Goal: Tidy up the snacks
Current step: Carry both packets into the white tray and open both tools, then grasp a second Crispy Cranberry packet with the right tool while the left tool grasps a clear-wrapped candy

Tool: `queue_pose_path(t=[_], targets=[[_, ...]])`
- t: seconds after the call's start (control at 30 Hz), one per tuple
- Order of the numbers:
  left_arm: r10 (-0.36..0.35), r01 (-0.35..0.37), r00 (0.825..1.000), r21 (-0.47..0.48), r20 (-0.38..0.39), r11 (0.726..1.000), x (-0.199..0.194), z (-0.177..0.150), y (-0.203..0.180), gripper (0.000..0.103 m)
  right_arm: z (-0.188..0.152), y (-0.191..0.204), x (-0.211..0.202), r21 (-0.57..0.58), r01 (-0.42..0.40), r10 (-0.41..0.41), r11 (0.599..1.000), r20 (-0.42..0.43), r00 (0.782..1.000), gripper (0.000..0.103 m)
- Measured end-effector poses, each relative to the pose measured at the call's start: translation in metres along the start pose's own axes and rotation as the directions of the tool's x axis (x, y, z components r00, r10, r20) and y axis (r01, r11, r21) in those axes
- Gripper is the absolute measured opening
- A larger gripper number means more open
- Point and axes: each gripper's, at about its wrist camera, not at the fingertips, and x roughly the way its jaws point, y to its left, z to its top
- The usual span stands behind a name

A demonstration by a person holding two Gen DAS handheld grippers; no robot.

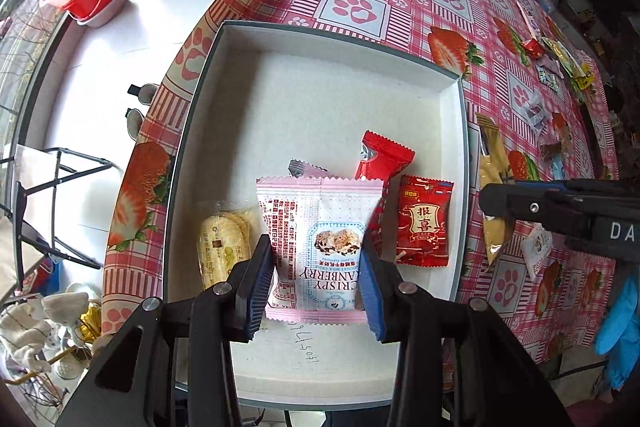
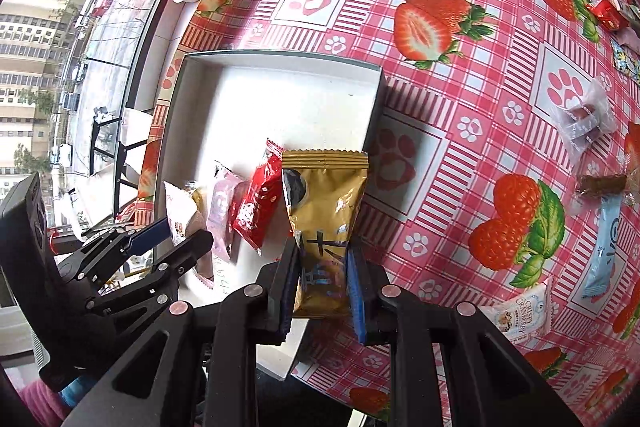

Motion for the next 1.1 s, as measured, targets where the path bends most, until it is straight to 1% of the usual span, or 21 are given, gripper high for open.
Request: queue_pose_path(t=[0.07,0.13,0.17,0.2,0.23,0.27,0.3,0.33,0.37,0.43,0.5,0.57,0.67,0.73,0.8,0.87,0.9,0.97,1.1], targets=[[0.001,-0.001,1.0,-0.008,0.0,1.0,0.0,0.001,0.004,0.046,0.006,0.01,0.009,-0.008,-0.006,0.006,1.0,-0.007,1.0,0.024],[-0.002,0.002,1.0,-0.011,-0.006,1.0,0.001,0.001,0.006,0.051,0.013,0.019,0.019,-0.005,-0.005,0.005,1.0,-0.013,1.0,0.025],[-0.004,0.004,1.0,-0.013,-0.009,1.0,0.001,0.001,0.006,0.058,0.012,0.016,0.016,-0.002,-0.005,0.005,1.0,-0.018,1.0,0.025],[-0.004,0.004,1.0,-0.012,-0.01,1.0,0.002,0.001,0.006,0.064,0.011,0.016,0.018,0.005,-0.003,0.003,1.0,-0.028,1.0,0.026],[-0.006,0.006,1.0,-0.007,-0.011,1.0,0.002,0.001,0.004,0.065,0.011,0.015,0.02,0.015,0.0,0.0,1.0,-0.041,0.999,0.031],[-0.009,0.009,1.0,0.002,-0.017,1.0,0.003,0.001,0.002,0.066,0.012,0.017,0.029,0.028,0.009,-0.007,1.0,-0.056,0.998,0.059],[-0.011,0.011,1.0,0.014,-0.023,1.0,0.004,0.002,-0.001,0.066,0.009,0.013,0.03,0.038,0.025,-0.022,0.999,-0.061,0.998,0.091],[-0.012,0.012,1.0,0.028,-0.027,1.0,0.005,0.002,-0.005,0.066,0.004,0.006,0.028,0.048,0.049,-0.046,0.998,-0.047,0.998,0.095],[-0.013,0.015,0.999,0.045,-0.031,0.999,0.006,0.003,-0.01,0.067,-0.001,-0.002,0.026,0.057,0.069,-0.067,0.996,-0.038,0.997,0.095],[-0.016,0.02,0.999,0.084,-0.042,0.996,0.009,0.005,-0.021,0.068,-0.011,-0.024,0.025,0.103,0.092,-0.087,0.99,-0.055,0.995,0.095],[-0.017,0.023,0.999,0.127,-0.047,0.992,0.01,0.007,-0.034,0.068,-0.026,-0.054,0.021,0.184,0.115,-0.105,0.976,-0.063,0.993,0.095],[-0.022,0.03,0.998,0.166,-0.05,0.986,0.011,0.01,-0.047,0.068,-0.042,-0.086,0.015,0.281,0.146,-0.133,0.949,-0.068,0.989,0.095],[-0.028,0.039,0.998,0.22,-0.055,0.975,0.012,0.013,-0.066,0.069,-0.07,-0.133,0.006,0.439,0.174,-0.157,0.881,-0.076,0.985,0.095],[-0.027,0.041,0.998,0.254,-0.057,0.966,0.012,0.013,-0.077,0.069,-0.086,-0.16,0.002,0.538,0.177,-0.16,0.824,-0.078,0.984,0.095],[-0.023,0.038,0.998,0.285,-0.058,0.958,0.012,0.012,-0.087,0.07,-0.098,-0.18,0.0,0.618,0.166,-0.151,0.769,-0.077,0.986,0.095],[-0.017,0.035,0.998,0.307,-0.059,0.951,0.011,0.011,-0.094,0.071,-0.104,-0.191,0.001,0.666,0.14,-0.122,0.733,-0.074,0.99,0.095],[-0.014,0.032,0.998,0.315,-0.06,0.949,0.011,0.01,-0.096,0.071,-0.105,-0.193,0.003,0.678,0.128,-0.108,0.724,-0.073,0.992,0.095],[-0.006,0.026,0.998,0.326,-0.06,0.945,0.01,0.008,-0.099,0.071,-0.103,-0.193,0.007,0.677,0.123,-0.101,0.726,-0.072,0.992,0.095],[0.008,0.013,0.998,0.331,-0.064,0.944,0.008,0.003,-0.101,0.072,-0.094,-0.176,0.022,0.618,0.146,-0.136,0.772,-0.064,0.989,0.095]])
